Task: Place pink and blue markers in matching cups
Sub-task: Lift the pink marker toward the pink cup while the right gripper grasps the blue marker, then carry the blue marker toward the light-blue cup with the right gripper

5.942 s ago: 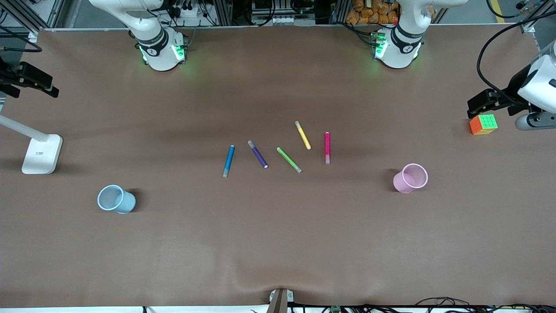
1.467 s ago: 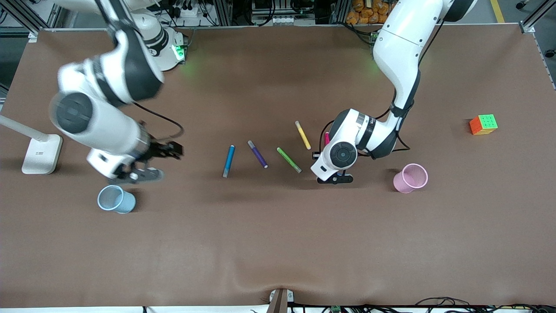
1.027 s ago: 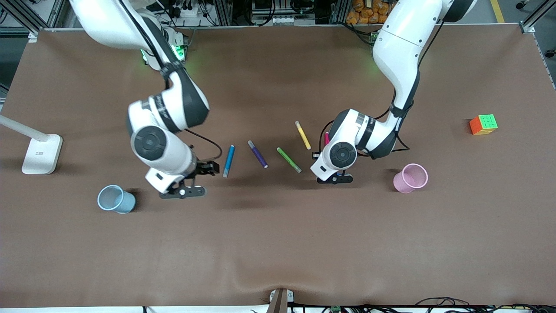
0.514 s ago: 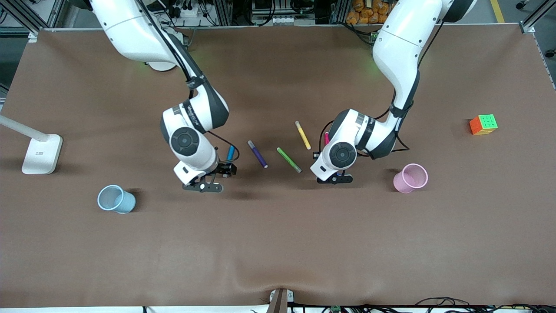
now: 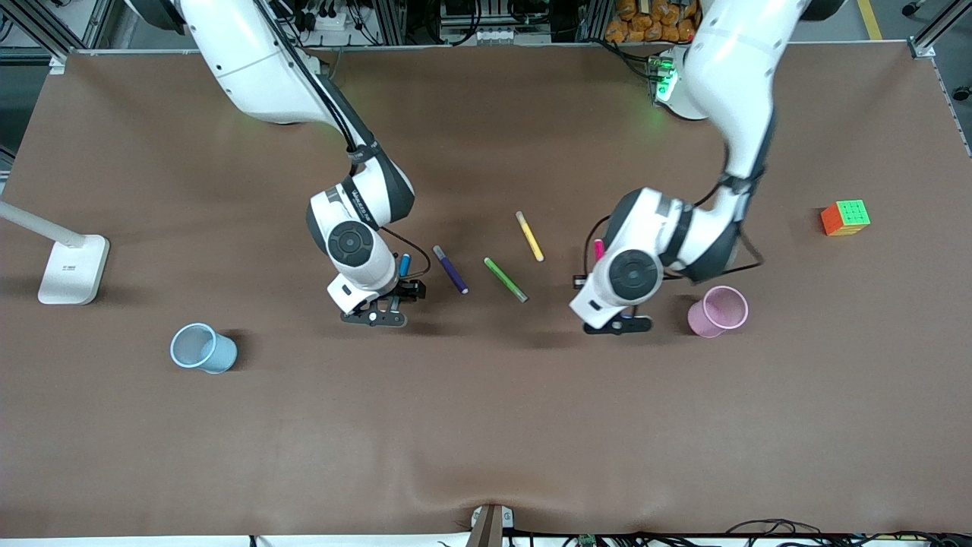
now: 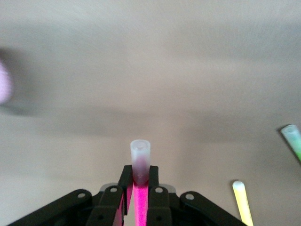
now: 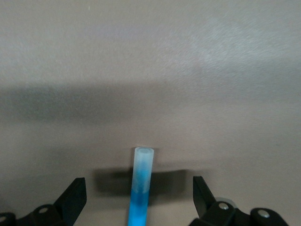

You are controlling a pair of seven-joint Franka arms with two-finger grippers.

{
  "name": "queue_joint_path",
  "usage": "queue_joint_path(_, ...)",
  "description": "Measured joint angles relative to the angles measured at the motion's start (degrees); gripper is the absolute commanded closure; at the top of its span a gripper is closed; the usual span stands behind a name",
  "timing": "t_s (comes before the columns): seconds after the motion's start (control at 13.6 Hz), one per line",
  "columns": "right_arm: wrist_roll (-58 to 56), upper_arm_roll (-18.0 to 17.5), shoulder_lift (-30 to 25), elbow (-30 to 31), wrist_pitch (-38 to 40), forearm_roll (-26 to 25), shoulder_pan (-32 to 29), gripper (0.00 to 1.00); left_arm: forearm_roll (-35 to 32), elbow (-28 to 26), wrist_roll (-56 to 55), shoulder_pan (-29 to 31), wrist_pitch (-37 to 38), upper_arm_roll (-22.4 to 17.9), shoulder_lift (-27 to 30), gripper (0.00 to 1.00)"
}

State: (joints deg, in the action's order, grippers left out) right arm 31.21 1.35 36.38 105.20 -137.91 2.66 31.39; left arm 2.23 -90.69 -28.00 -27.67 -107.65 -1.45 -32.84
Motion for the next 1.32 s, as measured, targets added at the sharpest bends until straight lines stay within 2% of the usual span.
queue_joint_path(0.22, -2.24, 0.17, 0.18, -0.02, -0.07, 0.0, -0.08, 0.0, -4.32, 3.56, 1.59, 3.46, 7.03, -0.13, 4.22, 1.0)
queue_joint_path(0.51, -2.67, 0.13, 0.18, -0.02, -0.06, 2.6, -0.08, 0.0, -5.69, 4.64, 4.17, 8.95, 8.44, -0.19, 8.66, 1.0)
queue_joint_path(0.88, -2.74, 0.07, 0.18, 0.0, 0.03, 2.93, -0.04, 0.01, -6.22, 4.82, -1.41, 9.48, 9.56, 0.03, 11.54, 1.0)
queue_joint_path(0.95, -2.75, 0.07, 0.18, 0.02, 0.08, 2.93, -0.04, 0.24, -6.43, 5.15, -1.62, 9.89, 9.57, -0.07, 12.04, 1.0)
queue_joint_path(1.03, -2.77, 0.06, 0.18, 0.1, 0.13, 2.93, -0.04, 0.75, -6.64, 5.65, -1.62, 10.82, 9.64, -0.22, 12.54, 1.0)
queue_joint_path(1.1, -2.83, 0.06, 0.18, 0.25, 0.13, 2.93, -0.04, 1.0, -6.68, 6.12, -1.53, 12.06, 10.05, -0.27, 13.03, 1.0)
queue_joint_path(1.32, -2.95, 0.05, -0.03, 0.37, 0.15, 2.93, -0.04, 1.0, -6.68, 6.59, -1.26, 13.88, 10.92, -0.32, 13.48, 1.0)
